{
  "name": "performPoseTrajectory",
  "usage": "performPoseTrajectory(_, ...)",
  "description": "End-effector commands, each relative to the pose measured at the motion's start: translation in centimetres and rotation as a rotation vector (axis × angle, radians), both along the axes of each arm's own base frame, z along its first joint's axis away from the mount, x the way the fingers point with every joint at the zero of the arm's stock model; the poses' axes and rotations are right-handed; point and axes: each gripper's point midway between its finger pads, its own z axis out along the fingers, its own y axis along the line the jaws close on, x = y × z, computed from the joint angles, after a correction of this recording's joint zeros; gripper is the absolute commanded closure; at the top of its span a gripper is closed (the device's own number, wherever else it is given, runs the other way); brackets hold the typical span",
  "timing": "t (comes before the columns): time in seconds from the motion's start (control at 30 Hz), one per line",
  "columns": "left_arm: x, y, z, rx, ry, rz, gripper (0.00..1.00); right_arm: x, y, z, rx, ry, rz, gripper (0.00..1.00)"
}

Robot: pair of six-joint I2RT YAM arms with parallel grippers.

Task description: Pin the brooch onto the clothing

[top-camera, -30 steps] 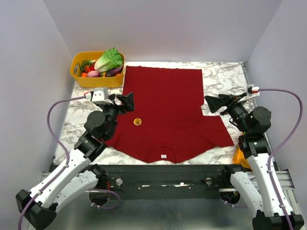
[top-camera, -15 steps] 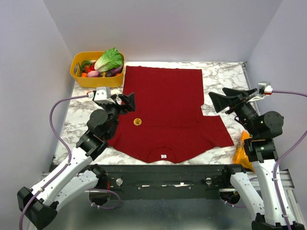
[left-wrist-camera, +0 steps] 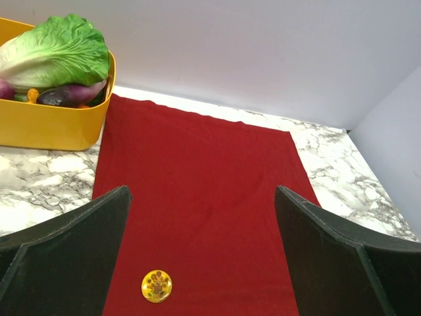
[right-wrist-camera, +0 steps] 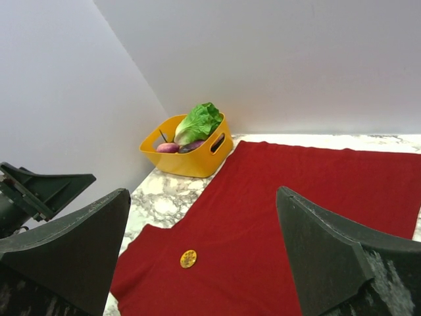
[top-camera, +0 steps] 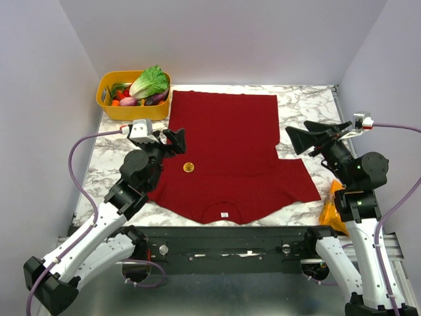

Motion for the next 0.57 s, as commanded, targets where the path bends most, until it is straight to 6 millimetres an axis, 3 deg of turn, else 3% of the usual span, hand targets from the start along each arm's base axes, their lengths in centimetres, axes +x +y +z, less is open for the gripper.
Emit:
performPoseTrajectory(0.0,-0.2,0.0,1.0,-0.007,-0.028,-0.003,0.01,-0.4,0.5,0.8,0.006,-0.019,0.028,0.00)
performPoseTrajectory(0.53,0.1,-1.4,0.9,0.028,-0.048,-0.065,0.01,1.2,0.8,-0.8,0.011,0.046,0.042,0.00)
